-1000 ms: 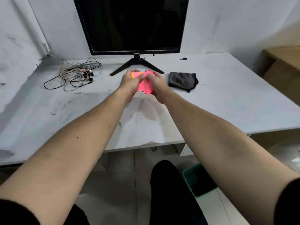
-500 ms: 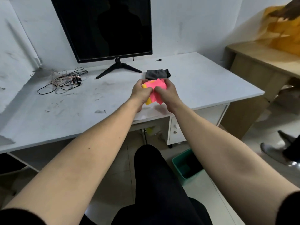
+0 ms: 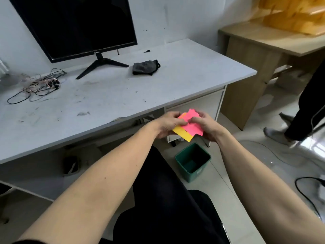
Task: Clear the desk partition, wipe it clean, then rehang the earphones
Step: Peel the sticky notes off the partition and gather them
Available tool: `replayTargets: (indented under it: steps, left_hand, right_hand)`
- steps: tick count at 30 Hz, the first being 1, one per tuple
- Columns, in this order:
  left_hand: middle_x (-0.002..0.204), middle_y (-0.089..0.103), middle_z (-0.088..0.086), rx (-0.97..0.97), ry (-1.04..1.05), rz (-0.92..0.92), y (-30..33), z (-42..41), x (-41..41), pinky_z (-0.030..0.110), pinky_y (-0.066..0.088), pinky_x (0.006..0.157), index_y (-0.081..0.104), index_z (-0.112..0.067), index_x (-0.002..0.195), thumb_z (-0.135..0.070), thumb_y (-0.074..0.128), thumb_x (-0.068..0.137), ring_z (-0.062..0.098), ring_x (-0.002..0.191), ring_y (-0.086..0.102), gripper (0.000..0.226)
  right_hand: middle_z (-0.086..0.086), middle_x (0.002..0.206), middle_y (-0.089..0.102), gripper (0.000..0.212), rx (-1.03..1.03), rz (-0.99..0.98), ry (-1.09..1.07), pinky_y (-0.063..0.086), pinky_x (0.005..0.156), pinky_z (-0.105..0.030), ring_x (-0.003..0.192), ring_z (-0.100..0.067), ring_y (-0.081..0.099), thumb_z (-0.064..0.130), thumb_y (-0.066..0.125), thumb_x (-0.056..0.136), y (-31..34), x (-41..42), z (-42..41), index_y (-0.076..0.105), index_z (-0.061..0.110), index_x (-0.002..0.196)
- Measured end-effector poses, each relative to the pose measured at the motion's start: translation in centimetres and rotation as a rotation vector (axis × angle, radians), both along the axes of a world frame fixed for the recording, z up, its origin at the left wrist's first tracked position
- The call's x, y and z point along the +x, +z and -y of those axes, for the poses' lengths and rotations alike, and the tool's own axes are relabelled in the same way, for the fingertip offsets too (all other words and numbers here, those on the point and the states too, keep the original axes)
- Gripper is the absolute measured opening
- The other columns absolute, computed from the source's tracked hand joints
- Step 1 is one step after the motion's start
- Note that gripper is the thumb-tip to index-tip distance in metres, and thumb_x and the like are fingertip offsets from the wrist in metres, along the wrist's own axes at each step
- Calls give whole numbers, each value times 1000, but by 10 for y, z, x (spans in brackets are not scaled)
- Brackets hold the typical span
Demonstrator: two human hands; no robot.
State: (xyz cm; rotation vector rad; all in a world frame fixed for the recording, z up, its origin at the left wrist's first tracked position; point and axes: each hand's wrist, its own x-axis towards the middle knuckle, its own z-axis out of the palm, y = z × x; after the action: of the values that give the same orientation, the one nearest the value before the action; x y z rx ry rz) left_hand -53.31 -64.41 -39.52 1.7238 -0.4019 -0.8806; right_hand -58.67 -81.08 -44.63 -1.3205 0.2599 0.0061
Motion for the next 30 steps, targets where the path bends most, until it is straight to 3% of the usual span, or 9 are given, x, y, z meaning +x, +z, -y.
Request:
replayTargets:
  steps: [2,5,10,12,18,22,23,26,30]
  left_hand:
    - [92,68,7,127,68,20,-22,6,1,28,57,64,60,-10,117,-3,65,87,18,75,66,31]
    - [99,66,10,240,228,69,-62,20,16,36,55,81,59,-12,110,-9,73,84,23,87,65,29]
    - [100,61,8,336,353,102,-121,46,40,41,56,82,54,-18,78,-15,65,91,25,86,60,18]
    - [99,63,9,404,344,90,-143,57,47,37,55,83,57,-19,73,-10,60,91,25,88,62,20]
    - [115,63,9,467,296,-28,-207,93,66,42,57,91,65,-8,121,2,56,86,27,107,63,37]
    - [100,63,16,514,261,-34,-224,113,77,38,56,84,66,-3,114,1,53,89,30,101,63,29]
    - [106,66,22,542,223,-31,-229,119,80,41,53,78,66,-1,111,-1,53,88,33,104,65,26]
    - [121,63,26,620,103,-54,-250,132,91,45,52,90,65,-3,115,-5,50,88,35,114,61,31]
    - [116,66,22,706,-19,-85,-275,140,101,40,52,90,64,-4,116,-10,52,88,33,109,64,31]
  right_hand:
    - [-20,119,64,74,-6,-74,42,59,76,-41,92,-29,69,10,73,73,-24,-5,5,42,6,141]
    - [-20,117,65,39,-81,-100,21,58,83,-41,97,-30,67,-1,61,91,-56,-3,11,52,10,128]
    - [-8,122,61,54,-261,-209,-179,57,82,-31,99,-23,64,1,69,87,-105,13,23,51,10,137]
    - [-8,120,63,53,-266,-276,-222,56,87,-36,100,-24,64,3,73,85,-127,20,29,54,7,135]
    - [-11,108,71,43,-215,-453,-207,58,86,-39,94,-27,69,15,78,84,-179,44,46,63,3,123]
    - [-18,106,72,42,-218,-534,-188,57,89,-54,98,-35,70,21,78,76,-214,62,56,67,2,112]
    - [-19,106,72,40,-223,-555,-190,57,88,-53,96,-34,70,18,78,77,-224,66,58,67,1,111]
    - [-16,101,74,30,-263,-627,-218,59,82,-45,88,-28,70,19,76,81,-241,74,60,70,5,106]
    - [-9,94,67,23,-431,-762,-119,51,74,-32,89,-27,64,19,64,87,-255,80,62,65,10,108]
